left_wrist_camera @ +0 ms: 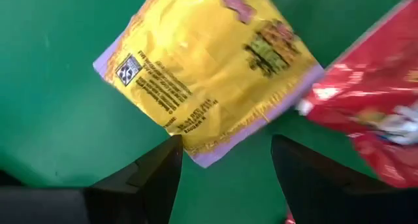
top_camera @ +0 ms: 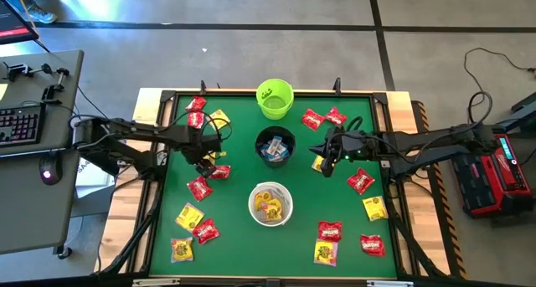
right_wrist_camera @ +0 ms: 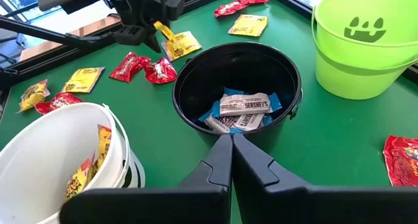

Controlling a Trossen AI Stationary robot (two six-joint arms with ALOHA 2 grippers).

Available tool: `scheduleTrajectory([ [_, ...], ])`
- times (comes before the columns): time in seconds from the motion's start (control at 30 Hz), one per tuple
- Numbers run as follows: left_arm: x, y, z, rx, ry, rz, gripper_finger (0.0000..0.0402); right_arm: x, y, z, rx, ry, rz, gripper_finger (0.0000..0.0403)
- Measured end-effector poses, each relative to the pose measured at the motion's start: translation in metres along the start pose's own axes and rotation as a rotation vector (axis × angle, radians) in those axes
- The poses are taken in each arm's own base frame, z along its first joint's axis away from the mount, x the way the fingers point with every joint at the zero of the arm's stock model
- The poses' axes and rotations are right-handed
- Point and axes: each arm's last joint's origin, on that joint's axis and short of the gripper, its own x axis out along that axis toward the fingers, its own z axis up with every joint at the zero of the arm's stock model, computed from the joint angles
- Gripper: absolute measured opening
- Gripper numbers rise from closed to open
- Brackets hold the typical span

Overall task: Sort candy by brand, put in halloween buckets
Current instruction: Put the yellow candy into the white bucket

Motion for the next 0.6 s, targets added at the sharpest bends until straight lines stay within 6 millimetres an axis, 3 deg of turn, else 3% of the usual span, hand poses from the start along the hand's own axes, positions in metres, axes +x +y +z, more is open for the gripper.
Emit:
scheduleTrajectory([
  [0.3, 0.015, -0.003, 0.004, -0.003, 0.083, 0.055, 0.0213, 0.000, 0.000, 0.000, 0.000, 0.001, 0.001, 0.0000],
  [0.43, 0.017, -0.004, 0.004, 0.032, 0.086, 0.053, 0.0167, 0.000, 0.000, 0.000, 0.007, 0.001, 0.001, 0.0000],
  [0.6, 0.017, -0.003, 0.004, 0.054, 0.077, 0.072, 0.0077, 0.000, 0.000, 0.000, 0.008, 0.001, 0.001, 0.0000],
])
